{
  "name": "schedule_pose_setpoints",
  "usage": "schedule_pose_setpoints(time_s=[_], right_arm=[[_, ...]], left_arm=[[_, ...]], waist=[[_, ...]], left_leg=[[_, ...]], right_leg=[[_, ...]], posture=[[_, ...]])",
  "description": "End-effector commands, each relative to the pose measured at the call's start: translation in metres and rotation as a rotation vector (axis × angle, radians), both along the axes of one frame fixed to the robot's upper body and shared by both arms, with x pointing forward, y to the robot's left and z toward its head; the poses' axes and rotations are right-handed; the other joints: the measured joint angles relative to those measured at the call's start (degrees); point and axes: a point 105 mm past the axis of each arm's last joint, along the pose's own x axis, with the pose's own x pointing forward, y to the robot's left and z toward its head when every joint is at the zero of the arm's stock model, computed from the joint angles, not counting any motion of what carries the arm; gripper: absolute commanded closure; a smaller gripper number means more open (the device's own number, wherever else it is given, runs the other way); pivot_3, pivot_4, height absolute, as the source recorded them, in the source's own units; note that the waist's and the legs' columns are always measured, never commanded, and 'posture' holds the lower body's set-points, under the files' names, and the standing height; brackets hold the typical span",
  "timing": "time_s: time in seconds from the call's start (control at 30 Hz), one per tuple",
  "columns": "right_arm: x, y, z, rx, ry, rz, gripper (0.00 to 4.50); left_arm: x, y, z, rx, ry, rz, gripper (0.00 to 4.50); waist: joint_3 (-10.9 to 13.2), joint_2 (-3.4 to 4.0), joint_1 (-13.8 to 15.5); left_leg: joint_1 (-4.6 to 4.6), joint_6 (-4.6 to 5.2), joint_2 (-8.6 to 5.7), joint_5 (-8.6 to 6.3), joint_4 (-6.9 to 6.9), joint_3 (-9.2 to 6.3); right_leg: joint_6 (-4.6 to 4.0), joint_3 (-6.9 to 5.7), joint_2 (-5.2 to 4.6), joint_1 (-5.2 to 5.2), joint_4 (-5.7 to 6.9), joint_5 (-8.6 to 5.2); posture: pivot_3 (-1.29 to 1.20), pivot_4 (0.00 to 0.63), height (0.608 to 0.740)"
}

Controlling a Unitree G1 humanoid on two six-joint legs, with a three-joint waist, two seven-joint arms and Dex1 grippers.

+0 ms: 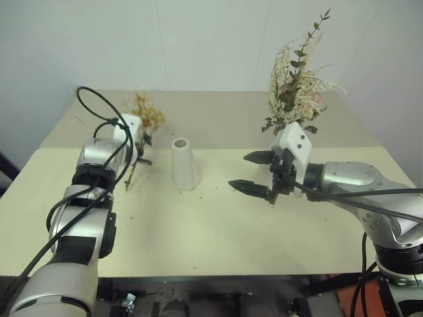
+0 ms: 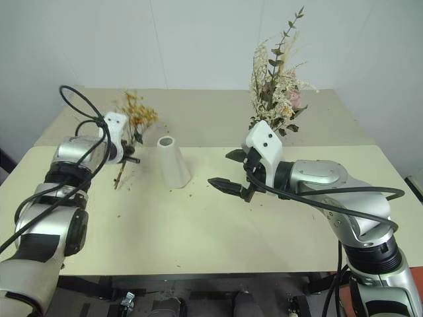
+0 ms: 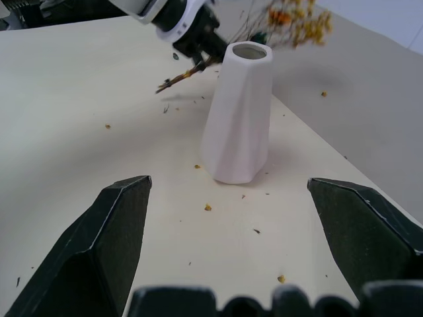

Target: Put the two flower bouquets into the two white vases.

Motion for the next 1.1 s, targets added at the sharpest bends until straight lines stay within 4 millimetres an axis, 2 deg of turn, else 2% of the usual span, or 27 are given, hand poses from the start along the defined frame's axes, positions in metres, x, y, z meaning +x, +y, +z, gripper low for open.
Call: schedule_pose_setpoints(time_s=[0.03,0.17,0.23,0.3,0.43,0.67,0.73,0.83,1.1], right_arm=[[0.000,-0.005,0.019,0.032,-0.080,-0.028,0.00],[0.003,-0.007,0.023,0.053,-0.093,-0.049,0.00],[0.003,-0.007,0.022,0.051,-0.099,-0.052,0.00],[0.003,-0.007,0.021,0.050,-0.101,-0.054,0.00],[0.003,-0.009,0.019,0.056,-0.102,-0.075,0.00],[-0.003,-0.017,0.012,0.061,-0.094,-0.114,0.00],[-0.005,-0.019,0.010,0.063,-0.093,-0.130,0.00],[-0.006,-0.022,0.007,0.068,-0.091,-0.154,0.00],[-0.006,-0.024,0.005,0.063,-0.092,-0.173,0.00]], left_arm=[[-0.007,0.004,0.094,-0.202,-0.407,0.036,4.46],[-0.017,0.008,0.133,-0.317,-0.614,0.063,4.46],[-0.026,0.002,0.148,-0.424,-0.715,-0.034,4.46],[-0.036,-0.007,0.155,-0.508,-0.780,-0.169,4.46],[-0.065,-0.042,0.151,-0.510,-0.867,-0.568,4.46],[-0.087,-0.069,0.139,-0.501,-0.835,-0.926,4.46],[-0.085,-0.073,0.136,-0.543,-0.803,-0.973,4.46],[-0.082,-0.080,0.126,-0.519,-0.755,-1.024,4.46],[-0.076,-0.078,0.112,-0.534,-0.716,-1.052,4.46]], waist=[[0.0,0.00,0.1],[0.0,0.00,0.1],[0.0,0.00,0.0],[0.0,0.00,0.0],[0.0,0.00,-0.2],[0.0,0.00,-0.1],[0.0,0.00,-0.1],[0.0,0.00,-0.1],[0.0,0.00,-0.3]], left_leg=[[-0.01,0.00,0.00,0.00,0.00,0.00],[0.01,0.00,-0.04,0.00,0.00,0.01],[0.04,-0.01,-0.03,0.00,0.00,0.01],[0.04,-0.02,-0.03,0.01,0.00,0.01],[0.05,-0.02,-0.03,0.01,-0.01,0.03],[0.04,-0.03,-0.03,0.03,0.04,0.01],[0.04,-0.03,-0.03,0.03,0.04,0.01],[0.10,-0.03,-0.02,0.03,0.04,0.01],[0.11,-0.02,-0.01,0.03,0.03,0.01]], right_leg=[[-0.01,0.00,-0.01,0.00,0.00,0.01],[0.01,0.00,-0.03,0.01,0.00,0.05],[0.00,0.00,-0.02,0.03,0.01,0.05],[0.00,0.00,-0.01,0.03,0.02,0.05],[-0.01,0.02,-0.02,0.04,0.01,0.06],[-0.05,0.01,0.01,0.07,0.01,0.08],[-0.05,0.01,0.01,0.07,0.00,0.08],[-0.04,0.01,0.01,0.10,0.04,0.08],[-0.04,0.01,0.03,0.12,0.01,0.08]], posture=[[0.00,0.150,0.740],[0.00,0.150,0.740],[0.00,0.150,0.740],[0.00,0.150,0.740],[0.00,0.150,0.740],[0.00,0.150,0.740],[0.00,0.150,0.740],[0.00,0.150,0.740],[0.00,0.150,0.740]])
